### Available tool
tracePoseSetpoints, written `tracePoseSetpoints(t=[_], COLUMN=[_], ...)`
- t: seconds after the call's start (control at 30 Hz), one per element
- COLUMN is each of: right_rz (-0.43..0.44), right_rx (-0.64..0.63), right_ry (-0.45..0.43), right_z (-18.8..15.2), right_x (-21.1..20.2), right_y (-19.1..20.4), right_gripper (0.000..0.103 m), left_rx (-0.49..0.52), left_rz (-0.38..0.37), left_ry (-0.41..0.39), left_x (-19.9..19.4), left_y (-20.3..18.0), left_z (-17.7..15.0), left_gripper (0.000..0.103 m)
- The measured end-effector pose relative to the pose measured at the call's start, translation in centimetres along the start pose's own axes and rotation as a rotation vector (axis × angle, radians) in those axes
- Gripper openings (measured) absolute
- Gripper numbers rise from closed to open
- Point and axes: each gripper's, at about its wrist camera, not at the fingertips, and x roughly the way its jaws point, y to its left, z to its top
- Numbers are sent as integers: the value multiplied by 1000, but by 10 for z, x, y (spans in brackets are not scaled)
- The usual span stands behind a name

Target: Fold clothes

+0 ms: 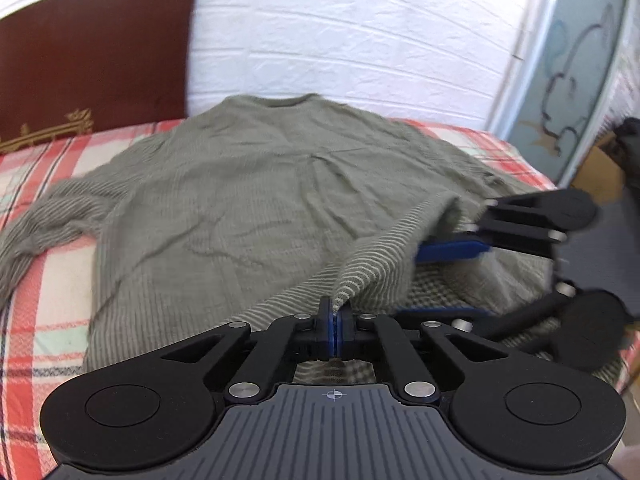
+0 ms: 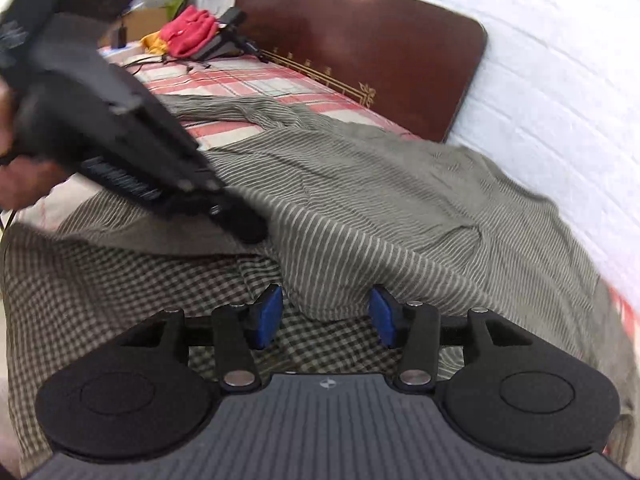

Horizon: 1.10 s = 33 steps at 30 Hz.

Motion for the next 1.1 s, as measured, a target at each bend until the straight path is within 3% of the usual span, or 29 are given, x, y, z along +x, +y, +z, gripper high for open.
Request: tracePoseSetpoints(t=[0.03, 0.07, 0.2, 0.37, 0.5, 0.6, 0.8, 0.93, 0.97, 1.03, 1.07, 1.1], right_rz=[7, 18, 152, 346, 477, 539, 613, 675, 691, 710, 710, 688], right_rx=[16, 36, 190, 400, 565, 620, 622, 627, 630, 630, 628, 623], right_ry=[12, 22, 22, 10, 0, -20, -56, -51, -48, -37, -29, -21], right_z=[2, 3, 15, 31, 43, 52, 67, 68, 67, 65, 64, 61], right_x=[2, 2, -21, -49, -65, -77, -102, -113, -115, -119, -119, -118], right_y=[-3, -6, -28, -59, -83, -89, -79, -69, -67, -63, -61, -59], right_gripper=[16, 1, 2, 2, 2, 2, 2, 2, 2, 4, 5, 5], left_rx=[8, 16, 70, 217, 430, 548, 603, 620, 624, 597, 564, 522], left_rz=[10, 36, 181, 304, 419, 459, 467, 555, 587, 596, 578, 557], left_ry=[-8, -17, -67, -140, -206, -221, -194, -184, -177, -133, -105, -87], left_x=[-2, -4, -16, -45, -71, -82, -79, -64, -58, -49, -48, -51], left_y=[-1, -2, -8, -31, -69, -95, -119, -121, -118, -107, -100, -93], left_z=[0, 0, -3, -11, -29, -45, -72, -81, -83, -82, -82, -80], left_gripper=[0, 0, 61, 68, 72, 72, 72, 73, 72, 43, 2, 0])
